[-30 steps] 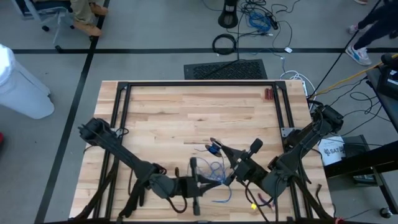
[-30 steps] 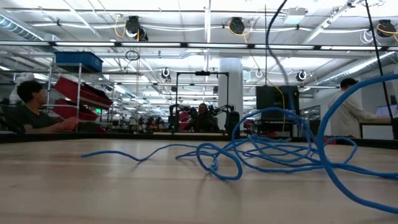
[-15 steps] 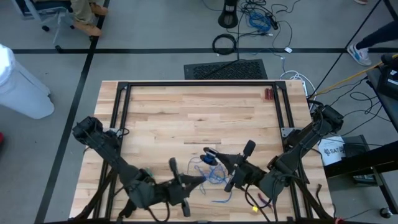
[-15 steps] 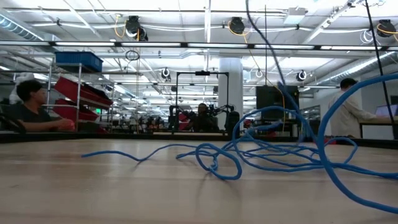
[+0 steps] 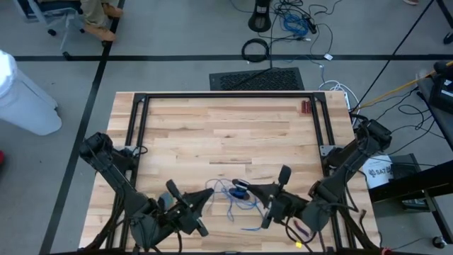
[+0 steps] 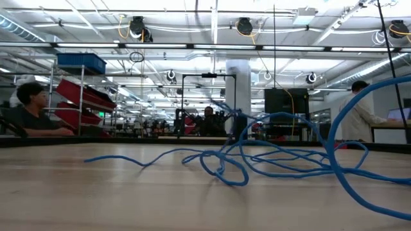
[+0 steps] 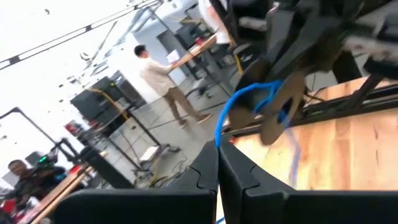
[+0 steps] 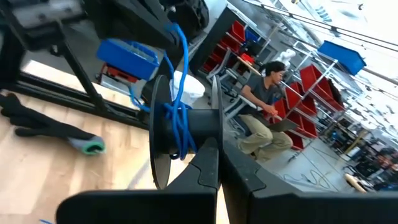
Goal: Coil cords
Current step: Coil the blue wire onto the black spool
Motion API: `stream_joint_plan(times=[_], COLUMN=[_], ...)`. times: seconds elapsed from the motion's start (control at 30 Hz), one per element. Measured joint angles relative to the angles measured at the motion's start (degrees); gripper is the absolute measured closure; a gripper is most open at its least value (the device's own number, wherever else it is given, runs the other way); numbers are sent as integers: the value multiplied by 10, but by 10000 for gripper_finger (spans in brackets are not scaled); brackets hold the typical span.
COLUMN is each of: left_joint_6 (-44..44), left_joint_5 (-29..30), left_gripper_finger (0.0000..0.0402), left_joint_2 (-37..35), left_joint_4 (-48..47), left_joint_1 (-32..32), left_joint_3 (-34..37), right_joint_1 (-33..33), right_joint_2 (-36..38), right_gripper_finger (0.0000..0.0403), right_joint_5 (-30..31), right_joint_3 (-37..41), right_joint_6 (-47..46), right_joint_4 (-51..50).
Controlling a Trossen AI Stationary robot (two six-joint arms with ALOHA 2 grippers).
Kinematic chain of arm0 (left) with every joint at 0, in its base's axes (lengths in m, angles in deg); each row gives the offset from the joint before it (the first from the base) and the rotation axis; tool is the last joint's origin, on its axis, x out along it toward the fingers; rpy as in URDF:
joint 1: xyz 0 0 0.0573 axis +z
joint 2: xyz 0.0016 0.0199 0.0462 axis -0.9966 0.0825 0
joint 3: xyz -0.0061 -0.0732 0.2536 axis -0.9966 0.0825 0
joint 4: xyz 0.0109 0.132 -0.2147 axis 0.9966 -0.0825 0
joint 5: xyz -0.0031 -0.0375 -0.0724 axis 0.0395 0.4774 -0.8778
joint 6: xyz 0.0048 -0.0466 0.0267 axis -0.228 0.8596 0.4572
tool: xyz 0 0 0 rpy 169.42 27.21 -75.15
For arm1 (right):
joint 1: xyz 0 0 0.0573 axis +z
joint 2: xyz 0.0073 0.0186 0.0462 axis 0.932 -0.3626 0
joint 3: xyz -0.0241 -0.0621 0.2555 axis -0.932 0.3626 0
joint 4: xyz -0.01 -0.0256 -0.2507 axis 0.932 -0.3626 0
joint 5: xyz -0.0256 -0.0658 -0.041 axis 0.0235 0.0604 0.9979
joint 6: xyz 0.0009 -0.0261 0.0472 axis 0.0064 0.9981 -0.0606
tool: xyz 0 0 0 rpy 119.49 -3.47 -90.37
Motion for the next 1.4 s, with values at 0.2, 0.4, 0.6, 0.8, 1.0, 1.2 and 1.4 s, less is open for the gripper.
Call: stream_joint_plan(times=[0.2, 0.4, 0.6, 0.8, 1.0, 1.2, 1.4], left_joint_6=[1, 2, 21, 37, 45, 67, 66], left_joint_5=[1, -9, -90, -127, -130, -180, -205], left_gripper_finger=[400, 400, 400, 376, 343, 332, 331], left_joint_2=[0, 1, 1, 1, 1, 1, 1], left_joint_4=[-7, -17, -17, -17, -17, -31, -29], left_joint_1=[0, 2, 16, 26, 24, 24, 22], left_joint_3=[0, 0, 0, 0, 0, 0, 0], right_joint_1=[25, 55, 81, 89, 91, 95, 102], right_joint_2=[14, 39, 52, 59, 60, 61, 64], right_gripper_finger=[403, 403, 403, 403, 403, 403, 403], right_joint_5=[0, 1, 1, 1, 1, 1, 1], right_joint_3=[0, 0, 0, 0, 0, 0, 0], right_joint_6=[-8, -30, -50, -60, -60, -56, -41], right_joint_4=[3, 3, 3, 4, 12, 22, 33])
